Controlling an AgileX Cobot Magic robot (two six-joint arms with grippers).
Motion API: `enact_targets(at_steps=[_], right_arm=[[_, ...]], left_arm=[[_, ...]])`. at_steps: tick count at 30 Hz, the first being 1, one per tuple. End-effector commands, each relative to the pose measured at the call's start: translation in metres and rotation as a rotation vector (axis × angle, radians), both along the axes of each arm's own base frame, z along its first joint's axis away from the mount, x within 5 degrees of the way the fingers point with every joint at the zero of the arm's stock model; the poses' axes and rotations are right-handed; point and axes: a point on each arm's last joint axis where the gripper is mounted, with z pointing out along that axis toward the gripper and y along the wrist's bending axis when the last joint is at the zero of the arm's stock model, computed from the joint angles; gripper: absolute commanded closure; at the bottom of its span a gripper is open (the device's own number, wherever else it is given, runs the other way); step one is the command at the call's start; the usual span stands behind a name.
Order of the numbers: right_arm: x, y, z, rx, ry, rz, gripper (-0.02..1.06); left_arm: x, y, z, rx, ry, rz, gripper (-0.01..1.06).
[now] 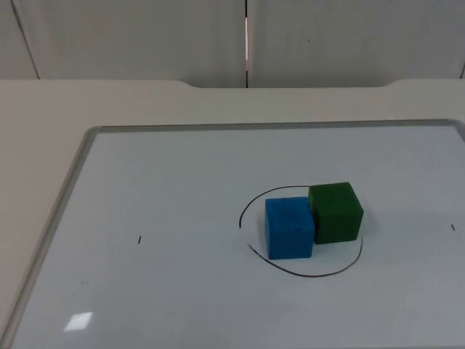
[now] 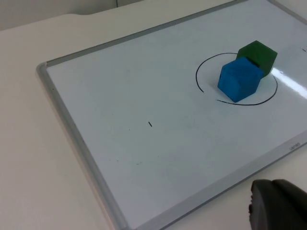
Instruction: Push the two cubes into the marked area.
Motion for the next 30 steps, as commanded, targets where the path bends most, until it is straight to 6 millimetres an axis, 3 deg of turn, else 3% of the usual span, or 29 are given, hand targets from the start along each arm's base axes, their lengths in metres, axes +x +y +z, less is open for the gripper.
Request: enact_targets(at_steps=[1,3,7,8,12,13,15,17,25,27,29,30], right_arm=[[0.0,-0.0008,-0.0004,-0.003,-0.006,-0.001,1.04],[0.0002,-0.0012,-0.0004,-0.001,-0.005,-0.007,0.97],[0.0002,-0.0012,-0.0004,-0.001,-0.005,-0.007,0.68],[0.0002,-0.0012,-0.0004,-0.001,-0.005,-0.007,0.68],[0.0002,-0.0012,-0.0004,-0.001,-0.005,-0.007,0.35],[0.0002,-0.0012,-0.0004,-0.001,-0.005,-0.007,0.35],[0.0002,-0.0012,-0.0004,-0.001,-0.005,-0.007,0.27],[0.0002,-0.0012,-0.0004,-0.001,-0.005,-0.007,0.27],[0.0002,-0.0012,-0.0004,-0.001,-0.005,-0.007,0.27],[0.0002,-0.0012,-0.0004,-0.001,-0.005,-0.007,0.21],[0.0002,-0.0012,-0.0004,-0.001,-0.005,-0.007,0.08],[0.0002,-0.0012,-0.0004,-0.001,-0.005,-0.007,0.08]], left_arm=[[0.0,-0.0011,-0.0002,-0.017,-0.005,0.0,1.05],[0.0,-0.0011,-0.0003,-0.017,-0.005,0.0,1.04],[0.0,-0.0011,-0.0003,-0.017,-0.005,0.0,0.82],[0.0,-0.0011,-0.0003,-0.017,-0.005,0.0,0.82],[0.0,-0.0011,-0.0003,-0.017,-0.005,0.0,0.45],[0.0,-0.0011,-0.0003,-0.017,-0.005,0.0,0.45],[0.0,-0.0011,-0.0003,-0.017,-0.005,0.0,0.3],[0.0,-0.0011,-0.0003,-0.017,-0.005,0.0,0.24],[0.0,-0.0011,-0.0003,-0.017,-0.005,0.0,0.24],[0.0,-0.0011,-0.0003,-0.016,-0.006,-0.001,0.23],[0.0,-0.0011,-0.0003,-0.014,-0.007,-0.002,0.13],[0.0,-0.0011,-0.0003,-0.014,-0.007,-0.002,0.13]])
